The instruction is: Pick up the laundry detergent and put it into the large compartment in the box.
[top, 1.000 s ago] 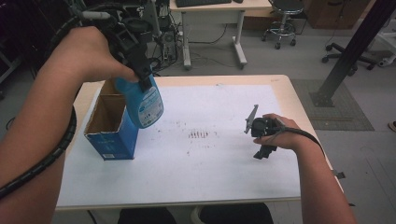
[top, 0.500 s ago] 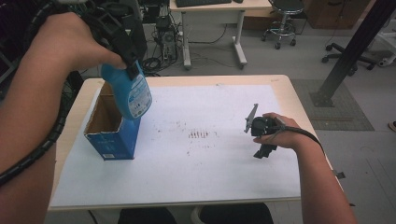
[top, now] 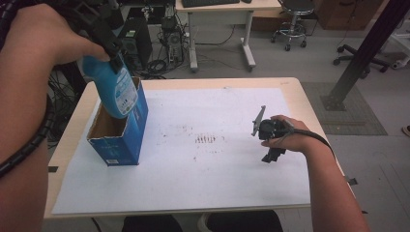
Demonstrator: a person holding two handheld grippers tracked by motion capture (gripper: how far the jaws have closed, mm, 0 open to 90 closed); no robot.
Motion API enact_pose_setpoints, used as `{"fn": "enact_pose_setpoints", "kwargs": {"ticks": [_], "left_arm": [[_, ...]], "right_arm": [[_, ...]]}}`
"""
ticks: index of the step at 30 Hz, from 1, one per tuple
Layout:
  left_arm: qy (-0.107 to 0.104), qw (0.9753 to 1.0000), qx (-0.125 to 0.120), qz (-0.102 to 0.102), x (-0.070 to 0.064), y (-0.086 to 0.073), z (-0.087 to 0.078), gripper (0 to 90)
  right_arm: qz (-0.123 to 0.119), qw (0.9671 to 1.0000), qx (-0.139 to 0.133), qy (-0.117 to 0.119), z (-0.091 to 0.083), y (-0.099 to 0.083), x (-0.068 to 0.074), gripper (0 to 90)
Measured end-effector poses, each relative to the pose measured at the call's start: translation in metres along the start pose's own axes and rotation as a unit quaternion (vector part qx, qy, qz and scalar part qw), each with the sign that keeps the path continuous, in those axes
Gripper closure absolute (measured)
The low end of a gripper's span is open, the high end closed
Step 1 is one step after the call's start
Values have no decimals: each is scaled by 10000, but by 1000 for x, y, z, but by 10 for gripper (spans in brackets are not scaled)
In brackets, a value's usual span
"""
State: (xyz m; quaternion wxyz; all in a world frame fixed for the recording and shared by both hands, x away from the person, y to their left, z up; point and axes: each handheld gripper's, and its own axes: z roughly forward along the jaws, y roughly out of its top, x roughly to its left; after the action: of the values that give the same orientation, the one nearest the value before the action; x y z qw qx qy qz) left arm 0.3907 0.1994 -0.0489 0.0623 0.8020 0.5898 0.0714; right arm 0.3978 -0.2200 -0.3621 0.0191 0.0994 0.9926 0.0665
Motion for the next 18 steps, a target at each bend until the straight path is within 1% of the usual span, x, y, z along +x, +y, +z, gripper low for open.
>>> {"fn": "enact_pose_setpoints", "kwargs": {"ticks": [5,8,10,14,18], "left_arm": [[83,9998,-41,-201,10,0,0,378],[95,9995,-39,-287,14,1,1,378],[124,9994,-43,-321,16,1,2,378],[193,9986,-71,-482,20,2,3,378],[252,9979,-65,-587,23,4,5,378]], "right_arm": [[11,10000,-8,-8,0,-1,0,60],[8,10000,-6,-3,0,-1,0,60],[2,10000,9,-2,1,-1,0,60],[46,10000,18,6,2,-1,1,60],[43,10000,16,17,3,-1,0,60]]}}
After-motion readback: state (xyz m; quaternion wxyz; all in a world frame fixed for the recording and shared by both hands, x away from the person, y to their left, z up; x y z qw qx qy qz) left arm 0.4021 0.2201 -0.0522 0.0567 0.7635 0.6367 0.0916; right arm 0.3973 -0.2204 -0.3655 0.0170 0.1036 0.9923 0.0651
